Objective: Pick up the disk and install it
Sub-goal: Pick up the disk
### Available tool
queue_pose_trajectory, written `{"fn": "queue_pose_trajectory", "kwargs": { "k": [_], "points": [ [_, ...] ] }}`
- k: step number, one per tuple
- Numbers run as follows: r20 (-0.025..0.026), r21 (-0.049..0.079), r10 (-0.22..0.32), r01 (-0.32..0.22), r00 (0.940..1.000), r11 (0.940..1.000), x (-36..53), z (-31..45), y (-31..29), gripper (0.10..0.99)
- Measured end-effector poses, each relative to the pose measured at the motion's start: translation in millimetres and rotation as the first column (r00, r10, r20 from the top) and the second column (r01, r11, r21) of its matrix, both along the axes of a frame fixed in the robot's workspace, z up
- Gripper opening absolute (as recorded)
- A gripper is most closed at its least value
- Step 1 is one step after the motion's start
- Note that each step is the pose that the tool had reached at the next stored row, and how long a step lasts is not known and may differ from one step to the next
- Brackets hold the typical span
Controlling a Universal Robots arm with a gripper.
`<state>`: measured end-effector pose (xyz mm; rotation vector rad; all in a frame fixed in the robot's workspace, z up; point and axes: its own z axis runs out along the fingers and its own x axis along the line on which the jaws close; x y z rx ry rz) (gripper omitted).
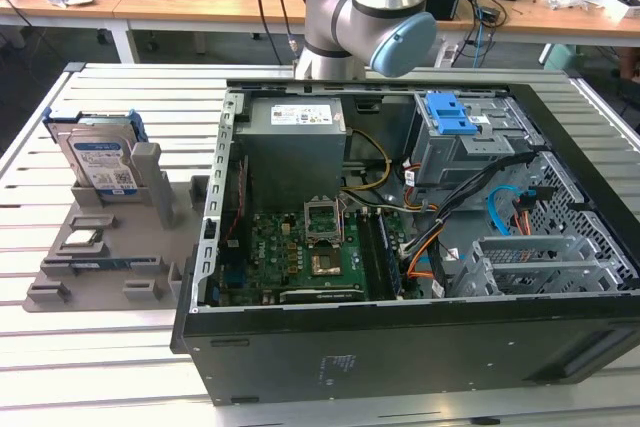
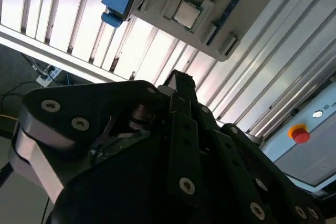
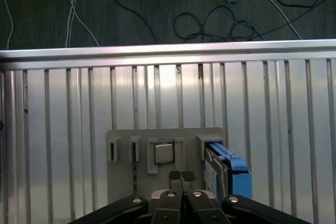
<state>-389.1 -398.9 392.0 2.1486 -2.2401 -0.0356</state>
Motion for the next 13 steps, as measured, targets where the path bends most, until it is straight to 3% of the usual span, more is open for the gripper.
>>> {"fn": "queue_pose_trajectory", "kwargs": {
  "k": [2, 3, 5, 8, 13],
  "points": [
    [0.0002, 0.000, -0.001, 0.001, 1.0000, 1.0000, 0.0, 0.1, 0.1, 0.106],
    [0.0047, 0.000, -0.001, 0.001, 1.0000, 1.0000, -0.1, 0.0, 0.2, 0.106],
    [0.0438, 0.000, -0.002, 0.002, 0.9990, 1.0000, 0.0, -0.2, 0.1, 0.106],
    [0.0442, 0.000, -0.002, 0.002, 0.9990, 1.0000, 0.0, -0.2, 0.1, 0.106],
    [0.0445, -0.001, -0.069, 0.069, 0.9966, 0.9976, 0.0, -0.7, 0.0, 0.106]
  ]
}}
